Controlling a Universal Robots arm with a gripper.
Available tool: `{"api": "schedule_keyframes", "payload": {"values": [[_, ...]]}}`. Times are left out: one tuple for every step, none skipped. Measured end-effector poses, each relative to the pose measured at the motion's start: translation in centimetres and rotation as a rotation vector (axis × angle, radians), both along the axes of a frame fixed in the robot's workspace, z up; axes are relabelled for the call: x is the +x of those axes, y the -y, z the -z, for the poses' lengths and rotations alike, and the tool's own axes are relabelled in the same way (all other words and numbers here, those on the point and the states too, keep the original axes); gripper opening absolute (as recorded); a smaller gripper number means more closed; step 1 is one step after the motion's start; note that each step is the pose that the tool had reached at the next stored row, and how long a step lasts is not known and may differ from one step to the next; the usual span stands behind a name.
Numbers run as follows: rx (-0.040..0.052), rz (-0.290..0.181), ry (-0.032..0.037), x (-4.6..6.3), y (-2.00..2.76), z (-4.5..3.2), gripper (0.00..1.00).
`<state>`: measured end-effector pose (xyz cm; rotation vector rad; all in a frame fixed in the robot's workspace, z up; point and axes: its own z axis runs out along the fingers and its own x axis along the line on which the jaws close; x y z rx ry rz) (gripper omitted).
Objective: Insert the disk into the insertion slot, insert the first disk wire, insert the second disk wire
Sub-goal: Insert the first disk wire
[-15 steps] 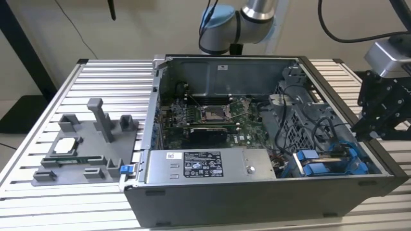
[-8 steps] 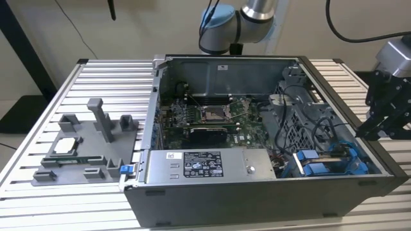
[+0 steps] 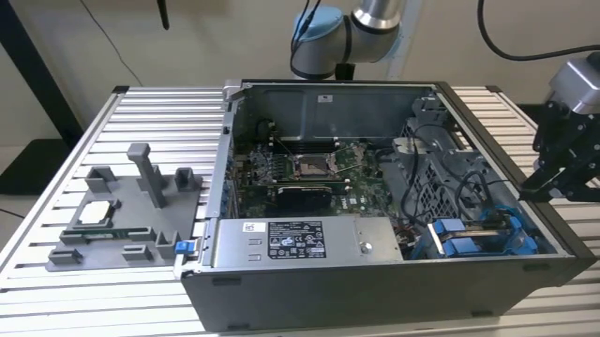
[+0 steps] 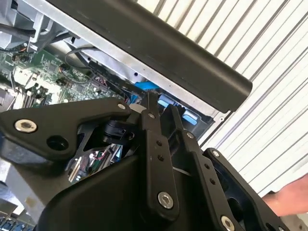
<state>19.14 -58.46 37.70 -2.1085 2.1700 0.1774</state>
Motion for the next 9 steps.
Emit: {"api": "schedule_keyframes", "payload": {"values": [[0.0070, 0.000, 0.0000, 0.00, -0.01, 0.01, 1.00], [0.0129, 0.000, 0.0000, 0.01, -0.02, 0.05, 1.00], [0.0188, 0.000, 0.0000, 0.01, -0.02, 0.10, 1.00], [0.0239, 0.000, 0.0000, 0.02, -0.02, 0.15, 1.00], [0.0281, 0.000, 0.0000, 0.03, -0.02, 0.22, 1.00], [0.0325, 0.000, 0.0000, 0.05, -0.02, 0.28, 1.00], [0.0373, 0.000, 0.0000, 0.07, -0.02, 0.35, 1.00], [0.0414, 0.000, 0.0000, 0.11, -0.02, 0.39, 1.00], [0.0448, 0.000, 0.0000, 0.14, -0.01, 0.42, 1.00]]}}
